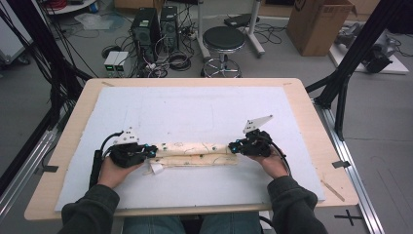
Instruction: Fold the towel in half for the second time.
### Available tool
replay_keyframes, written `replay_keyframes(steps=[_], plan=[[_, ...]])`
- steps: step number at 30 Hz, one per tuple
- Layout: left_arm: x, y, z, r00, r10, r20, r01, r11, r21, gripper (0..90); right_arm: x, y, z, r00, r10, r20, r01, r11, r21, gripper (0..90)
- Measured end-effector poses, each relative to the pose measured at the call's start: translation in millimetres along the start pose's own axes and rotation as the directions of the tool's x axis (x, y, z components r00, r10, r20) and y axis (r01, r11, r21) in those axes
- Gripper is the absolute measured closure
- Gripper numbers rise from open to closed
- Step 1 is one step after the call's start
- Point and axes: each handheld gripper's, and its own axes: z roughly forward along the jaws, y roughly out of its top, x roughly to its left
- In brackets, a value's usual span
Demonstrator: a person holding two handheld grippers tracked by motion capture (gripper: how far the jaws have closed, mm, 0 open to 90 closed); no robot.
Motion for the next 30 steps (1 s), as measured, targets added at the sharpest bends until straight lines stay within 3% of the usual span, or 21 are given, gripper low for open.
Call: replay_keyframes(steps=[5,11,22,27,30], plan=[[-8.3,-2.1,-0.1,0.9992,0.041,0.002,-0.041,0.9984,0.038,82.6,4.7,-1.8,-1.6,0.9999,-0.012,-0.002,0.012,1.000,0.001,83.2],[-8.8,-14.4,-0.1,0.9998,0.013,0.013,-0.014,0.9992,0.038,82.3,8.9,-7.1,0.8,0.9997,-0.022,-0.006,0.022,1.000,0.014,82.8],[-10.8,-22.6,0.5,0.9992,0.003,0.041,-0.005,0.9990,0.044,77.4,14.3,-17.1,2.8,0.9996,-0.022,-0.018,0.023,1.000,0.018,79.8],[-12.5,-22.1,-3.6,0.9979,-0.009,0.064,0.007,0.9993,0.036,66.0,16.0,-21.0,1.3,0.9996,0.009,-0.028,-0.009,1.000,0.005,67.7],[-12.4,-19.2,-10.2,0.9971,-0.024,0.072,0.023,0.9997,0.005,55.9,17.4,-20.8,-3.3,0.9993,0.020,-0.033,-0.021,1.000,-0.015,56.5]])
